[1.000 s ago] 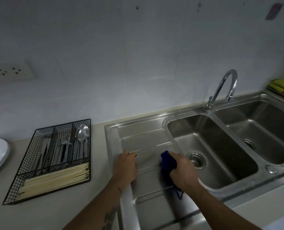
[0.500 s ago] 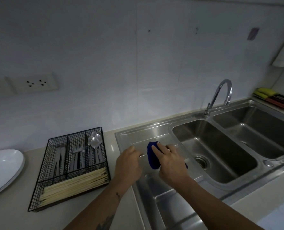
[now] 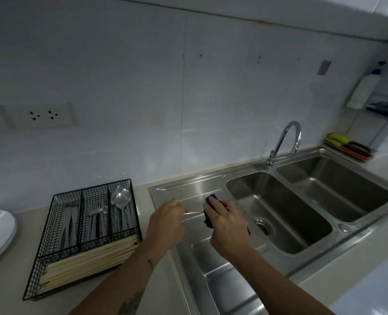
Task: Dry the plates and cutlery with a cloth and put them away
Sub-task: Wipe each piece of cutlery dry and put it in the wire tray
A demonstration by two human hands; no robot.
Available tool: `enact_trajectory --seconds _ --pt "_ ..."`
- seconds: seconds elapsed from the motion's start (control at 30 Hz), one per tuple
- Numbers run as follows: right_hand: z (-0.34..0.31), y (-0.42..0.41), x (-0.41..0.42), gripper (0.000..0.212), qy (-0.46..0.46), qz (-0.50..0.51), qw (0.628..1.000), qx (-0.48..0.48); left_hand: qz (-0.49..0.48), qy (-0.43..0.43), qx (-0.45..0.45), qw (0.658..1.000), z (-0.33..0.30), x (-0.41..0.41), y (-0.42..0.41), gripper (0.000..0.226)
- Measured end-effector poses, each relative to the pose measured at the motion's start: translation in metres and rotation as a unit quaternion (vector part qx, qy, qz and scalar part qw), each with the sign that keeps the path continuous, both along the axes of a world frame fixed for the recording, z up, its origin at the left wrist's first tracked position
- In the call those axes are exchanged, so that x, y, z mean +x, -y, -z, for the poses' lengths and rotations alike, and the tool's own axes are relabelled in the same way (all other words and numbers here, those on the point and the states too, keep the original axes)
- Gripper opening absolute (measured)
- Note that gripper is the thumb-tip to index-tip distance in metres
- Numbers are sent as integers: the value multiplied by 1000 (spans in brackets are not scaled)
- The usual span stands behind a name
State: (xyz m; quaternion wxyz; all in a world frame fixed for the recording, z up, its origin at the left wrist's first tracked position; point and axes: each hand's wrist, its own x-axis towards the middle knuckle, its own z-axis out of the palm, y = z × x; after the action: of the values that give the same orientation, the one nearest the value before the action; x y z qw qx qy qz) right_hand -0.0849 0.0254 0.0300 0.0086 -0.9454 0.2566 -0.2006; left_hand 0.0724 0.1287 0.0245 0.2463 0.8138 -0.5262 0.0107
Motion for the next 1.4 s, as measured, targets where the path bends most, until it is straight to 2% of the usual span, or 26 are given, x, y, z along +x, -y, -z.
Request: enact_trajectory --seconds 0.13,0.23,0.37,0.47,0.53,0.63,0.8,0.87,0.93,1.1,1.23,1.3,1.4 --pt "8 13 -12 68 -19 65 996 61 -18 -22 41 999 -1 4 -13 35" --pt "-2 18 -19 62 68 98 989 92 -29 -67 81 994 -1 5 -19 39" --pt "-16 3 -1 70 139 33 988 52 -35 -116 119 985 -8 1 -14 29" --pt "-3 -11 9 76 43 -50 998 16 -53 -147 96 983 -17 0 -5 19" --pt "15 -9 4 81 -10 -43 999 28 -57 -136 101 984 -21 2 -5 18" --pt "18 -3 0 79 -3 2 999 54 -65 -135 113 982 -21 4 -12 17" --pt "12 -5 10 82 -25 -70 997 -8 -67 -167 75 981 -22 4 -9 25" --pt "16 8 4 84 -17 -28 999 32 -76 -166 68 981 -20 3 -11 32" --pt "21 17 -2 83 8 6 997 78 -84 -173 71 979 -15 2 -13 29" --pt "21 6 3 76 58 -25 992 111 -66 -292 88 950 -9 -3 -7 17" --pt "24 4 2 73 77 -42 988 128 -48 -349 101 930 -6 -9 -6 18" --pt "22 14 -3 71 93 -9 988 122 -61 -362 85 926 -5 -8 -7 17" --pt "13 29 -11 69 128 44 982 132 -117 -369 14 922 -9 -7 -5 15"
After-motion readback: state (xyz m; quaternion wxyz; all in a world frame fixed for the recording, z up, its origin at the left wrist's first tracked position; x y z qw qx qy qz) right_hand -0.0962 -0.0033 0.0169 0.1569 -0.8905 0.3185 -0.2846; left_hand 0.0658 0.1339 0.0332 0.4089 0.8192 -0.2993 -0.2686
